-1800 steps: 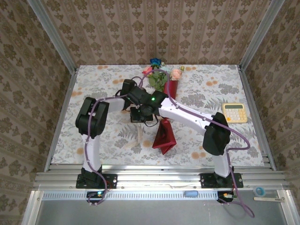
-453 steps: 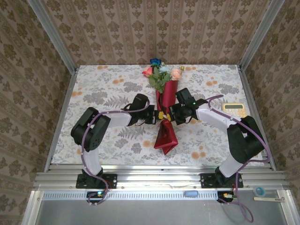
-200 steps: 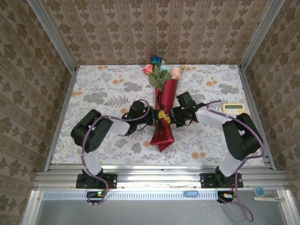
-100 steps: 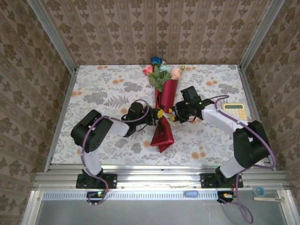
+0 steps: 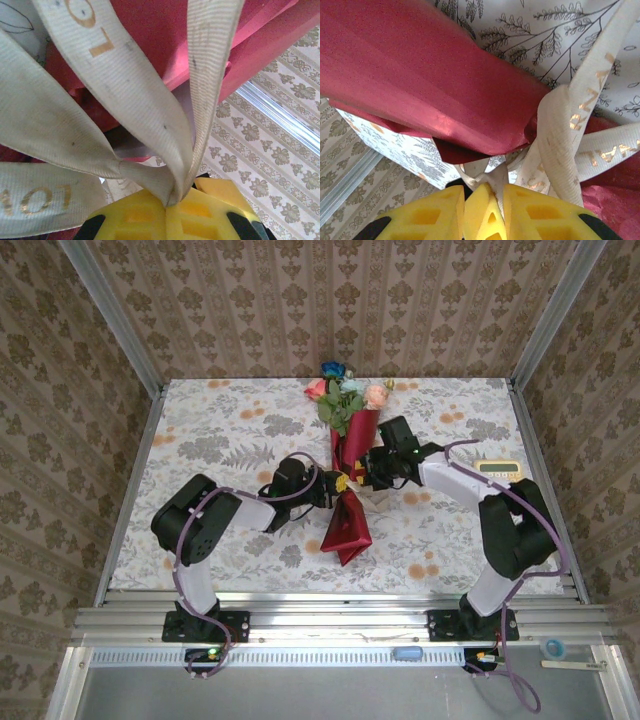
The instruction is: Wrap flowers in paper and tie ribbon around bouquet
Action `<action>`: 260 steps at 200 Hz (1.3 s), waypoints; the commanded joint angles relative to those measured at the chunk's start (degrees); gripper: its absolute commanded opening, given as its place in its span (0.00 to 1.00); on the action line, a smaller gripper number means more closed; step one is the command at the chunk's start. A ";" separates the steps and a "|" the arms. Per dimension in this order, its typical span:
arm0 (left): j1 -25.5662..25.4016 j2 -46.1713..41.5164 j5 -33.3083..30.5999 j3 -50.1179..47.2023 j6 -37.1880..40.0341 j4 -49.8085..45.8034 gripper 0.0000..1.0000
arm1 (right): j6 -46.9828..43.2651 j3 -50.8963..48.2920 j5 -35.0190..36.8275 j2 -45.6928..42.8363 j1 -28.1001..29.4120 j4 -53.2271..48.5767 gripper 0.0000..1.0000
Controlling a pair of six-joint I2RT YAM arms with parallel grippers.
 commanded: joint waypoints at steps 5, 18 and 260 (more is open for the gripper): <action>0.00 0.71 -0.52 -0.18 -3.11 2.10 0.00 | 3.43 -2.08 1.69 -0.92 0.82 0.30 0.31; -0.02 0.79 -0.44 -0.13 -3.10 2.01 0.00 | 4.07 -3.25 1.65 -0.91 0.76 1.55 0.32; -0.11 0.44 0.52 -0.01 -3.26 1.05 0.00 | 6.35 -3.79 3.19 0.71 0.17 3.91 0.03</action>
